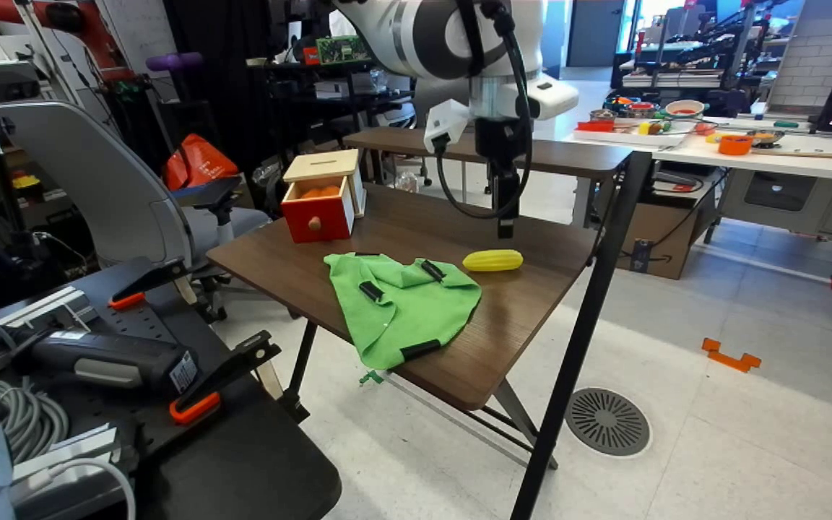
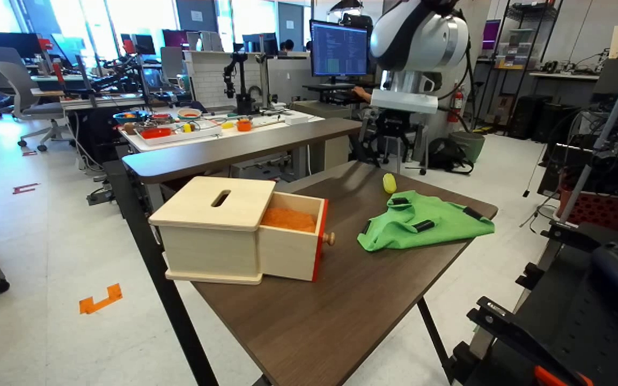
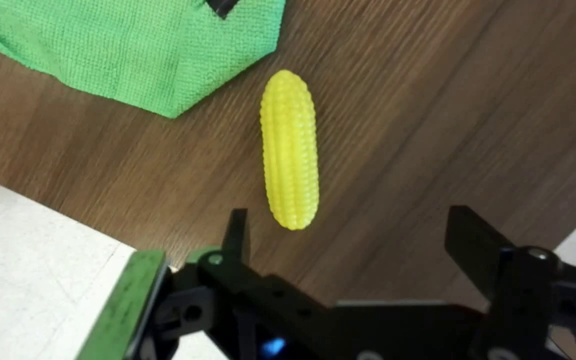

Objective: Move the yellow object to the right

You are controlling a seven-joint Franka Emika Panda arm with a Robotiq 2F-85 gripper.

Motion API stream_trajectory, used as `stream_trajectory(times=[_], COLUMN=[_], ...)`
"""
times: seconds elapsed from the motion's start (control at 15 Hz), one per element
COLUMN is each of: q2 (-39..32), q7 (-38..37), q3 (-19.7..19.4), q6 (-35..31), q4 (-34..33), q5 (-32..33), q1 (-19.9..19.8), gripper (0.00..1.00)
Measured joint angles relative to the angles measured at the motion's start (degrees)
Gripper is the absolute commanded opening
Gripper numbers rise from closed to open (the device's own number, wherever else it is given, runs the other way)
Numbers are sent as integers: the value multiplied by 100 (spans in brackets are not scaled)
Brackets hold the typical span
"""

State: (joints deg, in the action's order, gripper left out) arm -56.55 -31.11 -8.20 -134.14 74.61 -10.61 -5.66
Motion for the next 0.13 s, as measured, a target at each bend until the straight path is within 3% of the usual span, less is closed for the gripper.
stream_trajectory(times=[0.13], q2=[385], q7=[23], q3=[0], q6=[4], q4=[344], q5=[0], q1=[43], gripper=[100])
